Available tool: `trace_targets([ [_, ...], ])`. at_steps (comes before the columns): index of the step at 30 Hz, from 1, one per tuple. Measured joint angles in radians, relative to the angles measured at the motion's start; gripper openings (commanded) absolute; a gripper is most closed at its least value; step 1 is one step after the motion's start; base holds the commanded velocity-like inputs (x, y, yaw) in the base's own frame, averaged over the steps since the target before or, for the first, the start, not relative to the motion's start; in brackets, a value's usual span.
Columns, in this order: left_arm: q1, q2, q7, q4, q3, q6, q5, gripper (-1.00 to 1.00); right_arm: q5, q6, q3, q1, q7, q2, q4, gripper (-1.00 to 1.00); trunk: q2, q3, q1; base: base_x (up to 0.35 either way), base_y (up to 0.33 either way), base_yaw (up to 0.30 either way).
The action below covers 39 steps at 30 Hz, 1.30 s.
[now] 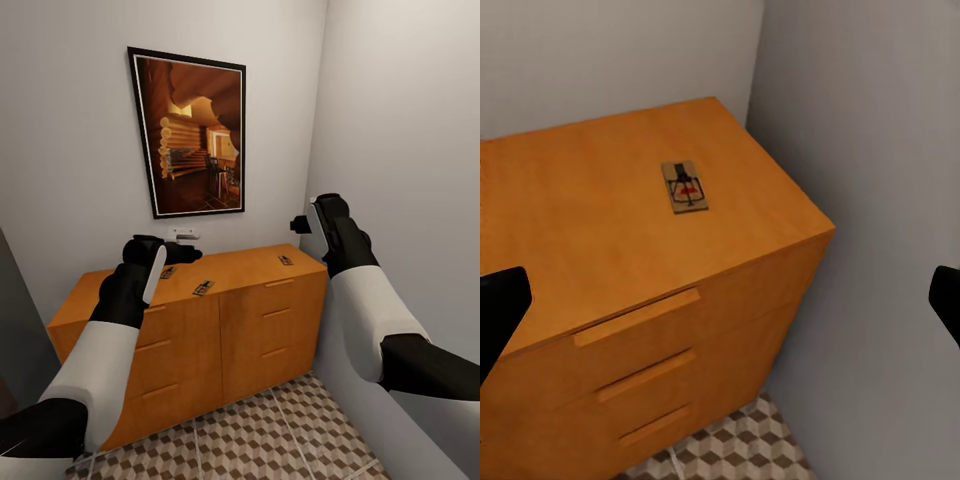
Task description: Take the four mousetraps from the cabinet in the bathroom and place them on the bathroom floor. Make sure all four end up on the same floor surface, and ensure that at least two of them are either under or directly next to the same bathroom sink.
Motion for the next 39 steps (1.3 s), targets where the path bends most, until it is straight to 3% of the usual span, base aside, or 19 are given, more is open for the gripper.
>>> trace_targets([
  [26, 0.000, -0.013, -0.002, 0.007, 0.004, 0.000, 0.002, 1.00, -0.001, 0.000, 0.003, -0.002, 0.000, 0.002, 0.010, 1.00, 0.000, 0.000, 0.000, 0.075, 0.000, 0.000],
  [39, 0.000, -0.031, -0.002, 0.079, 0.003, 0.000, 0.004, 1.00, -0.002, -0.001, 0.020, -0.002, -0.001, 0.003, 0.013, 1.00, 0.000, 0.000, 0.000, 0.004, 0.000, 0.000],
])
